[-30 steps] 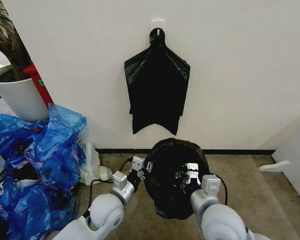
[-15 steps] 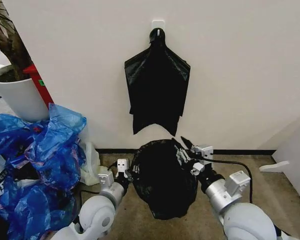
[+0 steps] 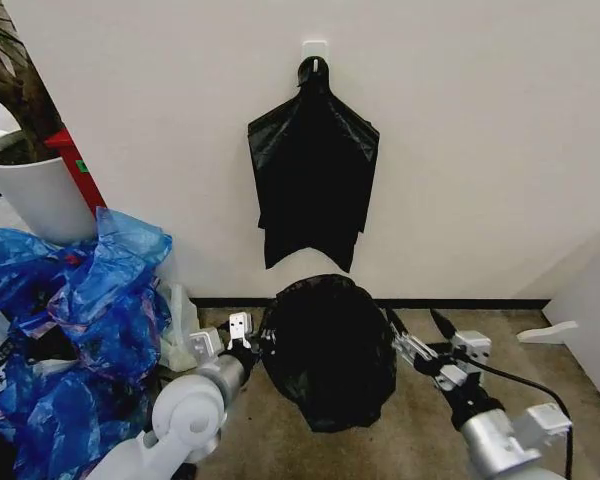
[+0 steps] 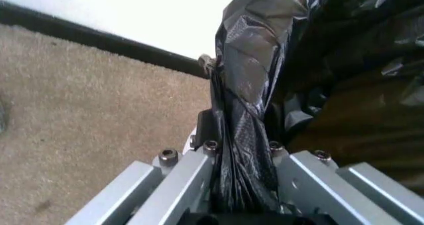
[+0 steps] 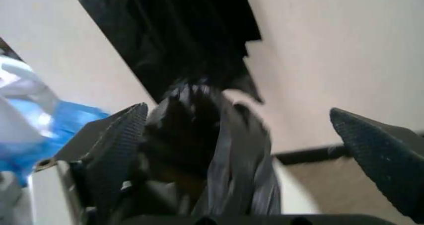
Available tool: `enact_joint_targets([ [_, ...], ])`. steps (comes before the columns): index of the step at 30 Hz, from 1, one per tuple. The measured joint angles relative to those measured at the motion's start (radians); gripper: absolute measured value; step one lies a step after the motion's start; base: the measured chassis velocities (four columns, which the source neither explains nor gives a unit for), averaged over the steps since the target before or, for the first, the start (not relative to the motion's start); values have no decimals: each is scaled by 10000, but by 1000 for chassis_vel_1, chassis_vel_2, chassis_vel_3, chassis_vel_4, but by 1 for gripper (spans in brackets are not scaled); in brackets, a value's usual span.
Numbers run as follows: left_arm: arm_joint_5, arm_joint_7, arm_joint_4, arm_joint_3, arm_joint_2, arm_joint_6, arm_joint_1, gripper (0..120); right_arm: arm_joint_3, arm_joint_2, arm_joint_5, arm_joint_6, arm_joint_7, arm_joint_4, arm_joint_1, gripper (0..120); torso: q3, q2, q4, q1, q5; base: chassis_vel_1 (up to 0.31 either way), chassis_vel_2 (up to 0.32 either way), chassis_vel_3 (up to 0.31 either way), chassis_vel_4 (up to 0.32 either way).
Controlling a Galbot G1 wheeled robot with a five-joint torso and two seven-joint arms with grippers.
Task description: Place the garbage bag over the trash bin.
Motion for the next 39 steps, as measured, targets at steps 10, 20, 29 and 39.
enact_joint_targets([
  [10,-1463,-1124,558,-156,-306,-49,-638,1,1010,27,3588,-1380,-3893,-458,-1507,100,0,0,-2,0,0,0,0,0,0],
  [20,-2542,-1386,423,-207,-207,0,-808,1,7,328,4196,-1708,-4291,-1235,-723,100,1,0,1,0,2,0,0,0,0],
  [29,-2806,-1441,494,-185,-180,57,-1030,1,-146,412,3692,-1612,-4215,-1416,-638,81,1,0,0,0,-1,0,0,0,0],
  [39,-2824,-1305,668,-238,-93,61,-1165,1,112,379,3581,-1375,-4312,-1775,-836,63,1,0,-1,0,-1,0,0,0,0],
])
